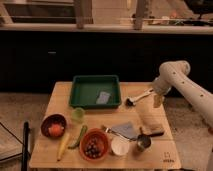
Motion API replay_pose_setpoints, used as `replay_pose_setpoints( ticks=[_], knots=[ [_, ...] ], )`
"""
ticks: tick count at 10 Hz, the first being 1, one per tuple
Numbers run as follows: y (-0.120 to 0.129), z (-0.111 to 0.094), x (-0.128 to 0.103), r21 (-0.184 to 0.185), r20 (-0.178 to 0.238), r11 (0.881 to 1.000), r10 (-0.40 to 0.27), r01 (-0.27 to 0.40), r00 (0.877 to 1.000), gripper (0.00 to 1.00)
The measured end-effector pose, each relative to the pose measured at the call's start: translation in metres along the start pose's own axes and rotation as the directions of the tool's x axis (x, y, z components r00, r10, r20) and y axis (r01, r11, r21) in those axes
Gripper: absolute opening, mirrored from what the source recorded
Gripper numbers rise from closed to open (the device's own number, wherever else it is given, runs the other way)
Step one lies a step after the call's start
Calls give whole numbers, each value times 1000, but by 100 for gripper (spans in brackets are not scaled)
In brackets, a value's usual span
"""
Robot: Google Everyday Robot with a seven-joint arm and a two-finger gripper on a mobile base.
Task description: Place brush in tray
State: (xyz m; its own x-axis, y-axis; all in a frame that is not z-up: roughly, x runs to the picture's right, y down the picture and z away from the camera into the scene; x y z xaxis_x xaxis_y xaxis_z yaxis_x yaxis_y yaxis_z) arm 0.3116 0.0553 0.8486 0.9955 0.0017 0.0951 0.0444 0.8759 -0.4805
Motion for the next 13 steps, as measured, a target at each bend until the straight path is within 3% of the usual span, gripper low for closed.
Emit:
replay_pose_setpoints(
  ticks=[13],
  knots=[
    [-15, 46, 9, -21, 21, 1000, 18, -17, 1000, 80]
  ],
)
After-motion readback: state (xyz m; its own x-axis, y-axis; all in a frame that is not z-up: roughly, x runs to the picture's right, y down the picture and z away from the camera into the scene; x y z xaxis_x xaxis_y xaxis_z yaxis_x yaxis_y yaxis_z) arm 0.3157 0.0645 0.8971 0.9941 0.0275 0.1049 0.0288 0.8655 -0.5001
